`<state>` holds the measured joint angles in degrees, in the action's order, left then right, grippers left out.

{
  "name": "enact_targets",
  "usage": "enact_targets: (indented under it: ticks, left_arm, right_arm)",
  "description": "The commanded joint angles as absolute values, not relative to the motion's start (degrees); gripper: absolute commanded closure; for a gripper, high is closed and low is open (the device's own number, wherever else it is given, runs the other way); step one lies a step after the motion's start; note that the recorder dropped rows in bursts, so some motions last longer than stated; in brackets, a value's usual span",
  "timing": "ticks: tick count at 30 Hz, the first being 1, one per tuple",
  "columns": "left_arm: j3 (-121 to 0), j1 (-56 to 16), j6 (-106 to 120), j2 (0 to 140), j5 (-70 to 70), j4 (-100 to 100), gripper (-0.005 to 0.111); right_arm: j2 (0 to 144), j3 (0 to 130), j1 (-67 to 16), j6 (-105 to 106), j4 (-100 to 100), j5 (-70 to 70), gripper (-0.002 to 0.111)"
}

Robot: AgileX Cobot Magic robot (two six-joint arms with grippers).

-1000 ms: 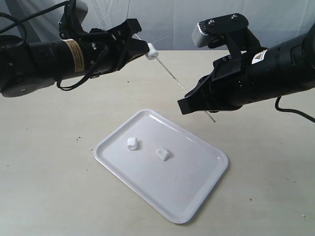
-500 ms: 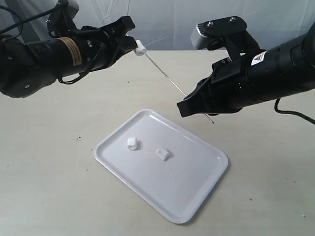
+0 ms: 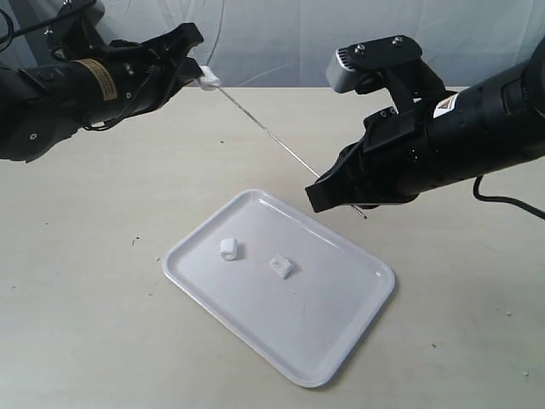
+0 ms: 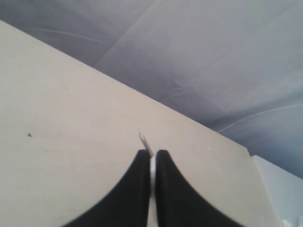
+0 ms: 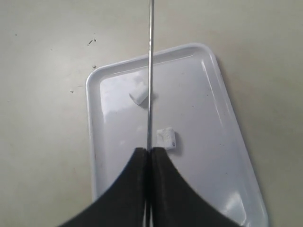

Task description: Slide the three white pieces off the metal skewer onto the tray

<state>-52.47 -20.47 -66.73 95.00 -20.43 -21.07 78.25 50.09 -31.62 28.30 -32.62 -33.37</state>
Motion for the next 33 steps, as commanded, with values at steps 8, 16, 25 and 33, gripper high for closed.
enact_targets:
  ticks: [8,16,25,33]
  left_arm:
    - [-53.2,-16.0,-65.7,94.7,-20.7,-16.4,0.107]
    - [-53.2,-14.5,-65.3,94.7,-21.8,-16.4,0.107]
    - [-49.4,-18.9,-69.9,94.7,-6.9,-45.0,0.107]
    - [-43.9,-25.2,-96.4,95.3,-24.5,-68.2,0.107]
  right_arm:
    - [78.4,49.4,-31.5,35.0,-36.7,-44.9,0.109]
    - [78.4,49.4,-31.5,35.4,-35.9,-47.8,0.109]
    - [78.5,49.4,-31.5,13.8,-7.3,-40.7,0.109]
    - [78.6,49.4,-31.5,10.4,-3.0,-37.8,0.109]
